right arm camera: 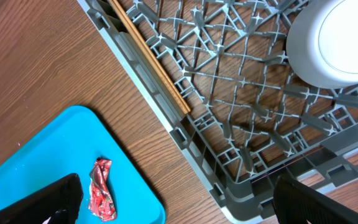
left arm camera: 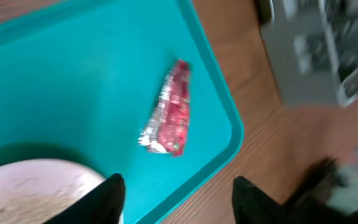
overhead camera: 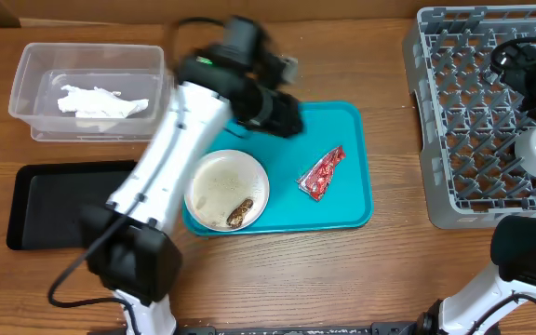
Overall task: Sort waste into correct bins and load items into the dishwasher
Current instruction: 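Move the left gripper to the red wrapper and grasp it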
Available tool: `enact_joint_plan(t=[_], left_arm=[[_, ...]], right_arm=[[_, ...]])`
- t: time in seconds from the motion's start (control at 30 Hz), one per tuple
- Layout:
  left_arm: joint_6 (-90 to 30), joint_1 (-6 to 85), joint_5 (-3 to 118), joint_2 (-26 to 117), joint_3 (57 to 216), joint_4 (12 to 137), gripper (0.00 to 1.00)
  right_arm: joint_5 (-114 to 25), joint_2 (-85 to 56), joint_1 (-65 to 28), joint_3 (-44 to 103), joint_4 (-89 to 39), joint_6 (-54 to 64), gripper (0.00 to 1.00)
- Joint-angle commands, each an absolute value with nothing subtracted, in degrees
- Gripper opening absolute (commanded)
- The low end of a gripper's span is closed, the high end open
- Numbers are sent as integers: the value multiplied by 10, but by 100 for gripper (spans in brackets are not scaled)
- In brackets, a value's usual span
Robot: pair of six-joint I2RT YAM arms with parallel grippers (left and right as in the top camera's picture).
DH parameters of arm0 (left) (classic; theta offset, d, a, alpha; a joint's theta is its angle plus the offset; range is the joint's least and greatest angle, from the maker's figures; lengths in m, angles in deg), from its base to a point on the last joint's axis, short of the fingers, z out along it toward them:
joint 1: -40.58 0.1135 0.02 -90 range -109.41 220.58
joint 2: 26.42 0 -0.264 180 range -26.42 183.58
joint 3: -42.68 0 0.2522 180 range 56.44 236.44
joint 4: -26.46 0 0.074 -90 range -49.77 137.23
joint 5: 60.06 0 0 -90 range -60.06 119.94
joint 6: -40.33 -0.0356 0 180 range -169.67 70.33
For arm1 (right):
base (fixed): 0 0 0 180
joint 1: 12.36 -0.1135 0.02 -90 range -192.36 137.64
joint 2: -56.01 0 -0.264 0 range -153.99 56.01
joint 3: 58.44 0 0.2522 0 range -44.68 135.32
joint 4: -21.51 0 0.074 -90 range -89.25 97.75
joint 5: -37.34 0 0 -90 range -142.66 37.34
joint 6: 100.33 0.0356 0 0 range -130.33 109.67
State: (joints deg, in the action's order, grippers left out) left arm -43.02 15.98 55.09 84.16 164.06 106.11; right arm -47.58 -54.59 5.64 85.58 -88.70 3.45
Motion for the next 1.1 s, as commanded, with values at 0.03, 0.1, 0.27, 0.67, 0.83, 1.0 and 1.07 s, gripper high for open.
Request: enact_joint_plan(t=[0.03, 0.1, 0.27, 0.67, 0.83, 1.0, 1.07], left_arm=[[-410, 39, 356, 864, 1644, 1046, 59], [-388, 4, 322, 888, 1644, 1042, 60], [-369, -48, 313, 969, 1644, 1035, 59], [-355, -49, 248, 1051, 1644, 1003, 59], [-355, -49, 251, 1055, 1644, 994, 41], [-355, -50, 251, 1056, 1644, 993, 38], [-355, -50, 251, 1056, 1644, 992, 35]], right_arm=[[-479, -529, 57, 854, -884, 38, 100], [-479, -529, 57, 854, -884, 39, 100], [-479, -529, 57, 854, -884, 39, 100], [-479, -529, 57, 854, -884, 38, 100], [-479, -529, 57, 854, -884, 39, 100], [-479, -529, 57, 854, -884, 38, 100], [-479, -529, 57, 854, -884, 38, 100]])
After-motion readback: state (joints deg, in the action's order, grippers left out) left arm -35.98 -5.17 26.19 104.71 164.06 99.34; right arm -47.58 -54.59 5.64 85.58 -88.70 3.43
